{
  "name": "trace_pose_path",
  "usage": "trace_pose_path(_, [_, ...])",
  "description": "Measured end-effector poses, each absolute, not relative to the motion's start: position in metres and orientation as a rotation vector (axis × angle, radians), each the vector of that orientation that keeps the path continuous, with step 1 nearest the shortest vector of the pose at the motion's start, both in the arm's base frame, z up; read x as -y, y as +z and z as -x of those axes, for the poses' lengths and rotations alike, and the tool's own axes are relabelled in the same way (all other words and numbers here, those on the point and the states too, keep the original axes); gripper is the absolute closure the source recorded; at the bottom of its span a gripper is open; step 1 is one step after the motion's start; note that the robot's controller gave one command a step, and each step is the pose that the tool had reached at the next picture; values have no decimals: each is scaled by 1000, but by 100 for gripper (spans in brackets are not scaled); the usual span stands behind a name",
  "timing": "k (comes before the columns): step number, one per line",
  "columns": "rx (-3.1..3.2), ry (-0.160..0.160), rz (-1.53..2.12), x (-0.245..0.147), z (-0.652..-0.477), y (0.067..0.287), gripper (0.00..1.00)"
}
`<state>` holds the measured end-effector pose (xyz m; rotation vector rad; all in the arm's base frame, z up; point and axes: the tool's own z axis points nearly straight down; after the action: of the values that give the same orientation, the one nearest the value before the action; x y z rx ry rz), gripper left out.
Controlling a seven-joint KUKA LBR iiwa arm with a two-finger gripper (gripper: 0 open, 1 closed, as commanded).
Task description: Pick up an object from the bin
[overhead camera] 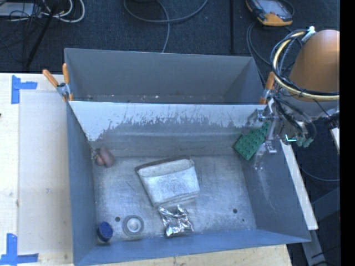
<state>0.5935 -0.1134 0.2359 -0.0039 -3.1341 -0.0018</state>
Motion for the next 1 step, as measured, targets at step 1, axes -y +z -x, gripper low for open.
trace_pose_path(1, [3116, -3, 342, 67, -605, 108, 0])
